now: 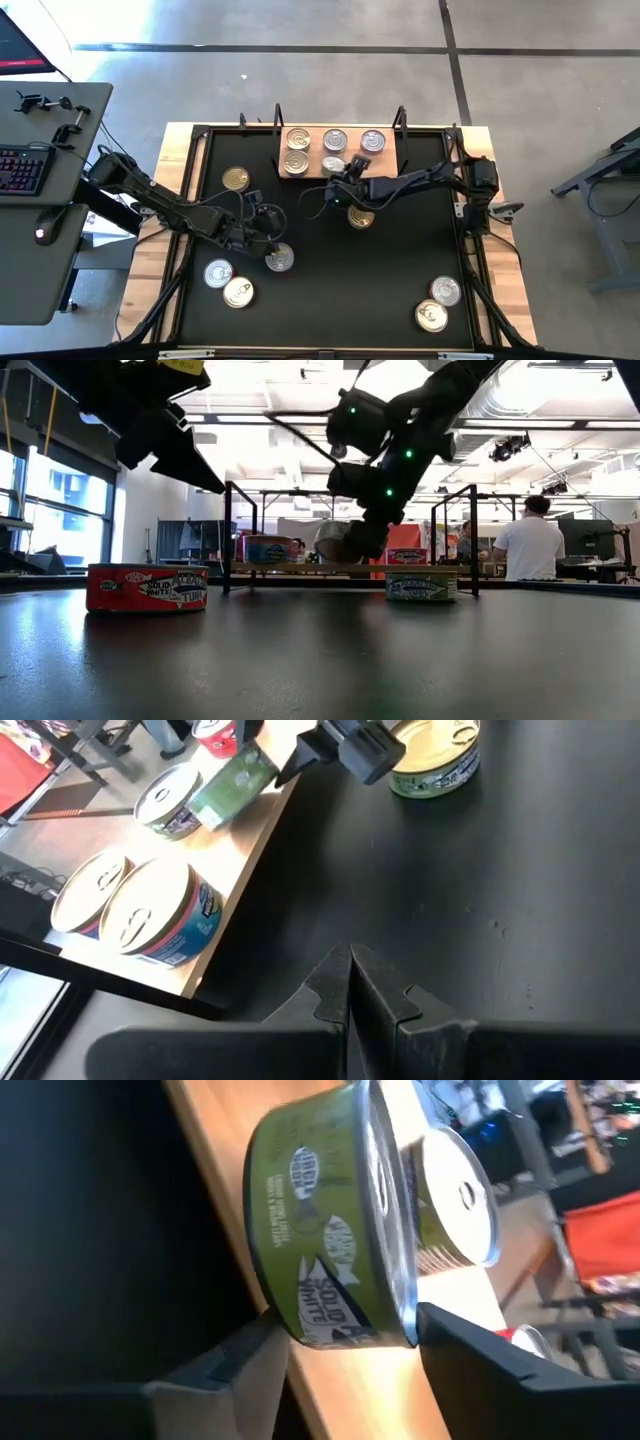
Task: Stack canned seafood by type on shelf
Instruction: Put the top right green canned tuna on the lower center shelf, then put the center red canned tuna on the lower right shelf
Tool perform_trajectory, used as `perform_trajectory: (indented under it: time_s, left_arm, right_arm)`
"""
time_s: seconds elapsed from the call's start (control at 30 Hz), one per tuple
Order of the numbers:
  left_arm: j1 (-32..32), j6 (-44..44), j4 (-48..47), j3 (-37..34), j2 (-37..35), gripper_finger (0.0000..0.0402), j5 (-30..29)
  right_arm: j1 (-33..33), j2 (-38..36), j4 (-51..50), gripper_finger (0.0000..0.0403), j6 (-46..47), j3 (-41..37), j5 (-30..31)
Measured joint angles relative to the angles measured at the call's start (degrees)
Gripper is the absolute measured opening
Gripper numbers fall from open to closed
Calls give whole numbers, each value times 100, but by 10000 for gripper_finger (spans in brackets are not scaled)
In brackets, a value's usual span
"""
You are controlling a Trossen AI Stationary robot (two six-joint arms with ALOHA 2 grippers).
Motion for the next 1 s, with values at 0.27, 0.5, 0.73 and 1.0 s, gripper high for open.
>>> perform_trajectory:
  time_s: [0.27, 0.5, 0.73, 1.0]
  left_arm:
    - [0, 0, -8, 0, 0, 0, 2]
    - [0, 0, -11, 1, 0, 0, 2]
    - [0, 0, -11, 2, 0, 0, 22]
    - [0, -1, -11, 4, 2, 0, 24]
  right_arm:
    - [-20, -22, -274, 218, 512, 323, -29]
    - [-46, -22, -1225, 220, 634, 925, -298]
    - [-46, -26, -1430, 220, 693, 1121, -767]
    - [-100, -29, -1348, 220, 623, 1099, -854]
